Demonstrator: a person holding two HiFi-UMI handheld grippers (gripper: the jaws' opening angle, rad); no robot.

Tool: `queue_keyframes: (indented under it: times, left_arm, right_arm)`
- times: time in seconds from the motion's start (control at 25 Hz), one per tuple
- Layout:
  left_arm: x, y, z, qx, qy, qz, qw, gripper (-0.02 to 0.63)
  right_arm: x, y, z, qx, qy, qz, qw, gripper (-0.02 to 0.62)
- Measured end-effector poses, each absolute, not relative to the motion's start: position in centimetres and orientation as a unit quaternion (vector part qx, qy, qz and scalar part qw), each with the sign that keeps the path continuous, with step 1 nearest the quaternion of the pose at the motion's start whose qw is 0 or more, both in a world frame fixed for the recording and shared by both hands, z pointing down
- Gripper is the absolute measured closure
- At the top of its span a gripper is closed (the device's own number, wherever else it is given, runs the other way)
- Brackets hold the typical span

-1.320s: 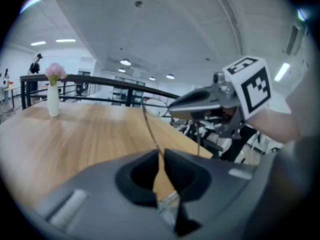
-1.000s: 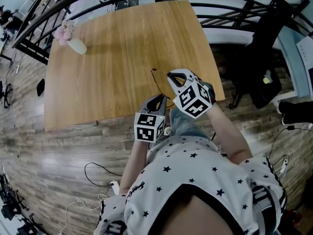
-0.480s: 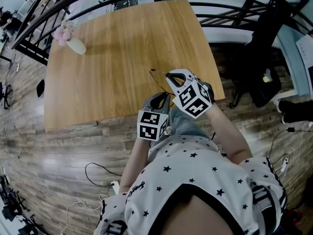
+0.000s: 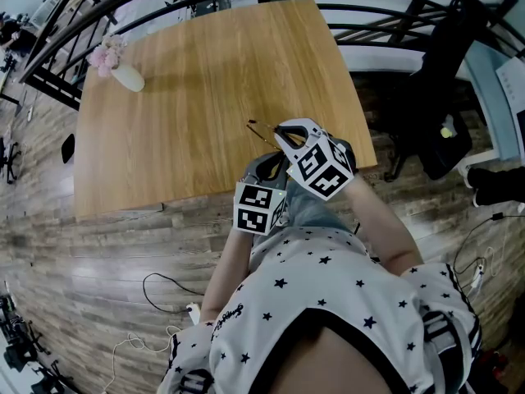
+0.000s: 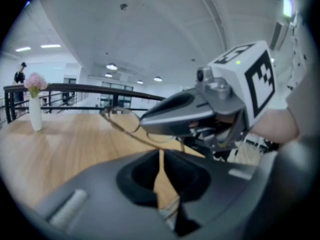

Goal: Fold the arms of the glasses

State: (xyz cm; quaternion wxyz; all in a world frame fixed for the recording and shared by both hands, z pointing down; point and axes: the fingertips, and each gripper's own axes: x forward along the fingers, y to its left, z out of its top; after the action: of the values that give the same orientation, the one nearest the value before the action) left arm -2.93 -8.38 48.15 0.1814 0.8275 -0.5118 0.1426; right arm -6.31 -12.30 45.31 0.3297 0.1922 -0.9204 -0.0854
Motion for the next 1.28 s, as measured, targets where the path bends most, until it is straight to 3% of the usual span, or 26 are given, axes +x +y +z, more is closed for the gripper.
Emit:
queue_keyframes:
  times: [1.28]
  left_arm:
    - [-4.2,-9.0,47.5,0.819,-0.530,0.126,0.179,0.575]
  right_arm:
    - [-6.5,-12.4,45.1,0.182,-0.925,-0.073,0.325,0.563]
